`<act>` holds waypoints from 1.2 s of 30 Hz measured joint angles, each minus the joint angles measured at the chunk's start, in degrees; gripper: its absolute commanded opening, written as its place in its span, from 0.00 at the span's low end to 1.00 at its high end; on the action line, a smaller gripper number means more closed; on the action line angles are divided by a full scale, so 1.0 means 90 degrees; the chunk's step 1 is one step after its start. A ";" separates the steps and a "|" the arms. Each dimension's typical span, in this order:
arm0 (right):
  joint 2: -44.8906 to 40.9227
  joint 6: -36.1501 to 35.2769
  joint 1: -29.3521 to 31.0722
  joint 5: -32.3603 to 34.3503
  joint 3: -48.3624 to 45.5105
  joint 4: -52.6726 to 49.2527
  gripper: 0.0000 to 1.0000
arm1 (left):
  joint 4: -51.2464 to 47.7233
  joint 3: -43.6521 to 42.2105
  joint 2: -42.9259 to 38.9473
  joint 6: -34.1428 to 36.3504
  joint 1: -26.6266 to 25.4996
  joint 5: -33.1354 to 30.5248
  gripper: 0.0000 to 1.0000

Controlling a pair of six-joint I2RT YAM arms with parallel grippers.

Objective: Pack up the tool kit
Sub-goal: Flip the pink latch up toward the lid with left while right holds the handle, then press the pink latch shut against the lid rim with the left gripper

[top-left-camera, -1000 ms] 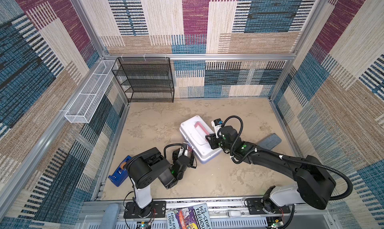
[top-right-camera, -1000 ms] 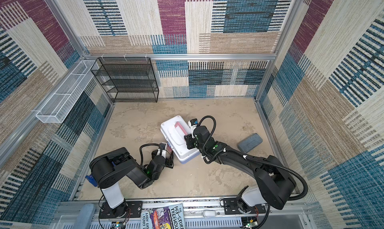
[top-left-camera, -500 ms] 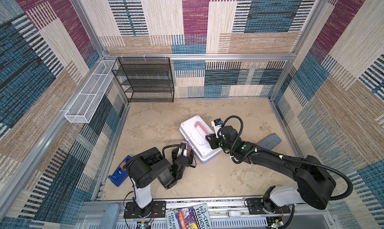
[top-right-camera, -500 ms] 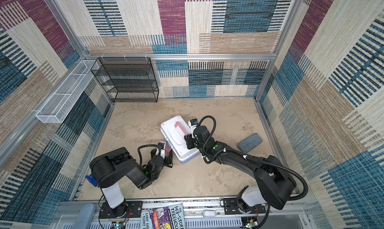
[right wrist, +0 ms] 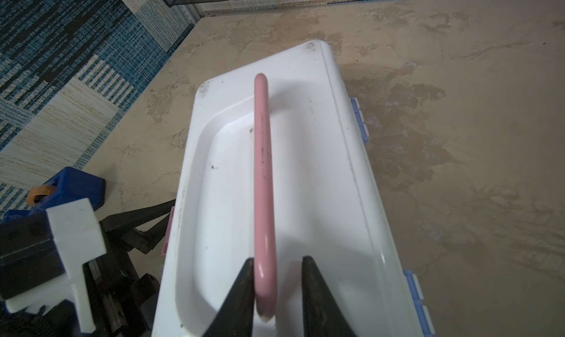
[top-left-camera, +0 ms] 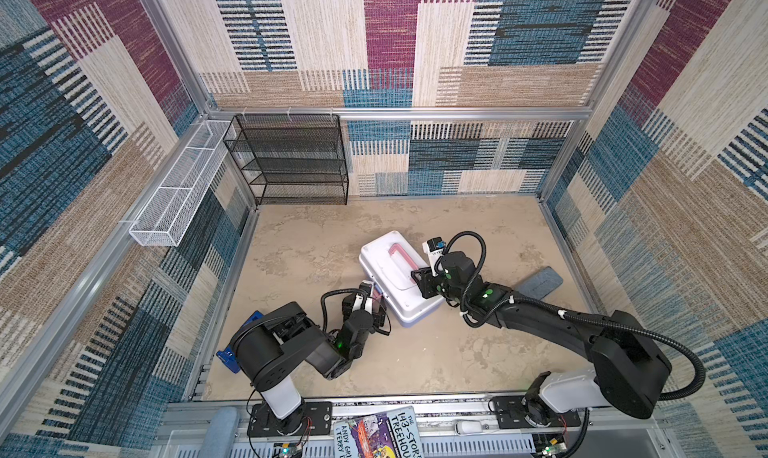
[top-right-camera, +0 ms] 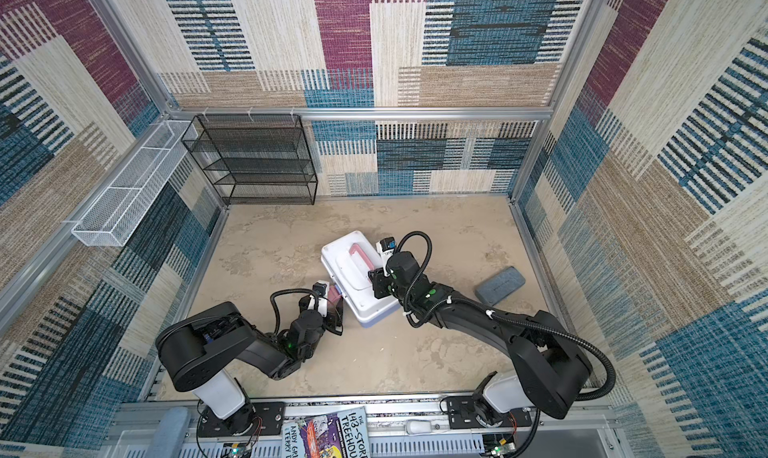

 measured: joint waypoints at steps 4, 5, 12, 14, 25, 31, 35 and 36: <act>0.0039 0.0000 0.0000 -0.0039 0.0000 0.0063 0.29 | -0.0391 -0.0044 -0.0427 0.0005 0.0000 0.0007 0.82; 0.0053 0.0000 0.0000 -0.0044 0.0000 0.0095 0.29 | -0.0551 -0.0044 -0.0546 0.0024 -0.0002 0.0010 0.83; 0.0097 0.0002 0.0000 -0.0051 0.0000 0.0192 0.29 | -0.1175 -0.0015 -0.0952 0.0046 0.0002 -0.0010 0.83; 0.0095 0.0002 0.0000 -0.0049 0.0000 0.0192 0.30 | -0.1248 0.0010 -0.0974 0.0046 0.0002 -0.0015 0.84; -0.0049 -0.0007 0.0000 -0.0041 0.0032 0.0085 0.41 | -0.1841 0.0066 -0.1418 0.0041 0.0005 -0.0170 0.84; -0.0095 -0.0053 0.0000 -0.0039 0.0073 0.0039 0.44 | -0.2103 0.0034 -0.1676 0.0036 0.0041 -0.0202 0.84; -0.0199 -0.0078 0.0000 -0.0029 0.0073 0.0034 0.44 | -0.2263 0.0022 -0.1775 0.0027 0.0061 -0.0221 0.84; -0.0223 -0.0080 0.0000 -0.0027 0.0073 0.0029 0.44 | -0.2280 0.0022 -0.1797 0.0024 0.0070 -0.0221 0.84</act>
